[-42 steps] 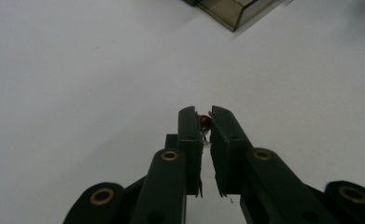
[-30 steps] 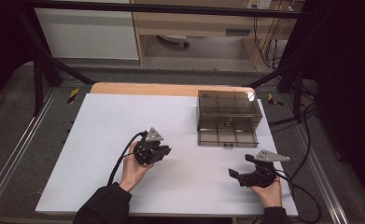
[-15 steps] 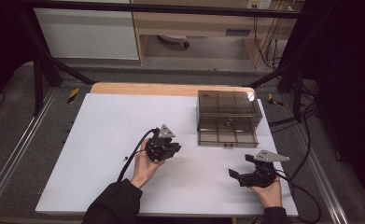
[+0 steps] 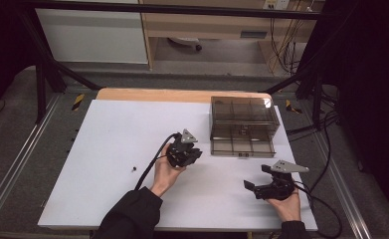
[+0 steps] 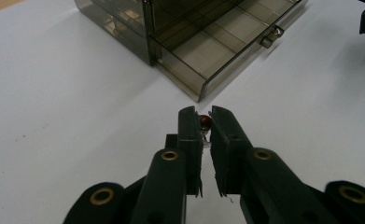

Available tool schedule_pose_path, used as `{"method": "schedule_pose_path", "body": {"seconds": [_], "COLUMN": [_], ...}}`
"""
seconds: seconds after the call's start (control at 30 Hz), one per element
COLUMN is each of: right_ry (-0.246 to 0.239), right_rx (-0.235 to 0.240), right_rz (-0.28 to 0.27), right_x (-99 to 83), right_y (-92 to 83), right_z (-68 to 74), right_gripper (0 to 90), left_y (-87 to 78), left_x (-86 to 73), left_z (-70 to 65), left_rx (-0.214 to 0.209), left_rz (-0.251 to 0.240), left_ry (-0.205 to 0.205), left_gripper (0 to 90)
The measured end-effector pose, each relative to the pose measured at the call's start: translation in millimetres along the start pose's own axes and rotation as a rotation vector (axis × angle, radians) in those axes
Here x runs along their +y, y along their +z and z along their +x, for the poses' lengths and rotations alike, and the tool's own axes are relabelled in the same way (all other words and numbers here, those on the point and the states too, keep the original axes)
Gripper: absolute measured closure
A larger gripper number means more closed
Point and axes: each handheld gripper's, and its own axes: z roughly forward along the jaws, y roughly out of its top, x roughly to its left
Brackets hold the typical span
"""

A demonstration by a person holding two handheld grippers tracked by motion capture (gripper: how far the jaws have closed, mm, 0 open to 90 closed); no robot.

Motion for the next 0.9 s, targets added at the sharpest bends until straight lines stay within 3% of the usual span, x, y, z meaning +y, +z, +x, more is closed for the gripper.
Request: {"method": "schedule_pose_path", "body": {"seconds": [0.2, 0.43, 0.9], "right_ry": [0.001, -0.001, -0.003], "right_rx": [0.002, 0.001, -0.002], "right_rz": [-0.001, -0.001, 0.004], "right_x": [0.1, 0.0, -0.1], "right_y": [-0.1, -0.2, 0.0], "right_z": [0.1, 0.1, 0.0], "right_gripper": [0.7, 0.7, 0.7], "left_y": [9.5, 19.8, 42.2], "left_x": [13.3, 22.2, 36.1], "left_z": [-5.2, -7.2, -11.6], "left_rx": [-0.002, -0.006, 0.005], "left_rz": [-0.001, -0.007, 0.009], "left_ry": [0.01, -0.006, 0.004], "left_gripper": [82.4, 82.4, 82.4]}}
